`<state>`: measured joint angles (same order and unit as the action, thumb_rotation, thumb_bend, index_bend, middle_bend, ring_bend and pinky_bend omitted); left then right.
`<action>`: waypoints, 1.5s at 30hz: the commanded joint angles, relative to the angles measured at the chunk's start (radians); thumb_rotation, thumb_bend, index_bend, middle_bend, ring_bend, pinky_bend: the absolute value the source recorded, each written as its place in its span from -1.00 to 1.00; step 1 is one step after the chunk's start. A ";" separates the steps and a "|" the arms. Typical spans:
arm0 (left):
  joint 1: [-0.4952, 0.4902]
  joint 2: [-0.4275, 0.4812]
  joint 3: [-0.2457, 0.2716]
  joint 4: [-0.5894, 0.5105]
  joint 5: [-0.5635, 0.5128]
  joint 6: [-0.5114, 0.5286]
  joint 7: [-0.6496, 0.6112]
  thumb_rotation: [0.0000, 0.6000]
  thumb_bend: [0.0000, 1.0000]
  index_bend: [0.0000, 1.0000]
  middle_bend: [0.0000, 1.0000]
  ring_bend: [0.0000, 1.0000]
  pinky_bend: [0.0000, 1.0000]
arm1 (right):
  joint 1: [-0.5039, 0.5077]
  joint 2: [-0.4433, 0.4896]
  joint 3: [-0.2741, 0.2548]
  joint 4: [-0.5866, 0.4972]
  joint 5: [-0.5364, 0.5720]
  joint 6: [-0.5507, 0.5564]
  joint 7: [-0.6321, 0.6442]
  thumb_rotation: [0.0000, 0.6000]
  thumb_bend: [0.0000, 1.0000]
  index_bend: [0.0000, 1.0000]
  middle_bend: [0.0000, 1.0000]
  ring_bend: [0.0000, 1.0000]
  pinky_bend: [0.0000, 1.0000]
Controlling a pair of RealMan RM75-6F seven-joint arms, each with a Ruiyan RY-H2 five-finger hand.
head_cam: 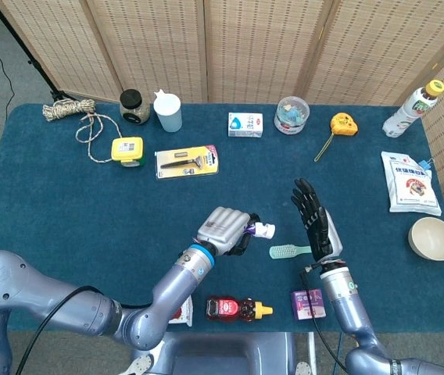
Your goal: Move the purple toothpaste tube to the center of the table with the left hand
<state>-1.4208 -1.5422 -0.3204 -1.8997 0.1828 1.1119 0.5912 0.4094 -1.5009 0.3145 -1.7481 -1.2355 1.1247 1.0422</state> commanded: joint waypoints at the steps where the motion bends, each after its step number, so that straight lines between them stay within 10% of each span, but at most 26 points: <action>1: 0.006 0.003 0.000 -0.004 0.004 0.004 0.002 1.00 1.00 -0.05 -0.03 -0.05 0.10 | 0.011 -0.029 0.010 0.003 0.020 0.003 -0.042 -0.75 -1.00 -1.00 -1.00 -1.00 -1.00; 45: 0.014 -0.141 -0.063 0.044 0.019 0.148 0.121 1.00 1.00 -0.04 -0.03 -0.05 0.17 | 0.006 -0.140 0.087 0.011 0.098 0.001 -0.205 -0.75 -1.00 -1.00 -1.00 -1.00 -1.00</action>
<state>-1.4071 -1.6816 -0.3819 -1.8568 0.2025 1.2601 0.7108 0.4155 -1.6409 0.4020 -1.7369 -1.1372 1.1254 0.8372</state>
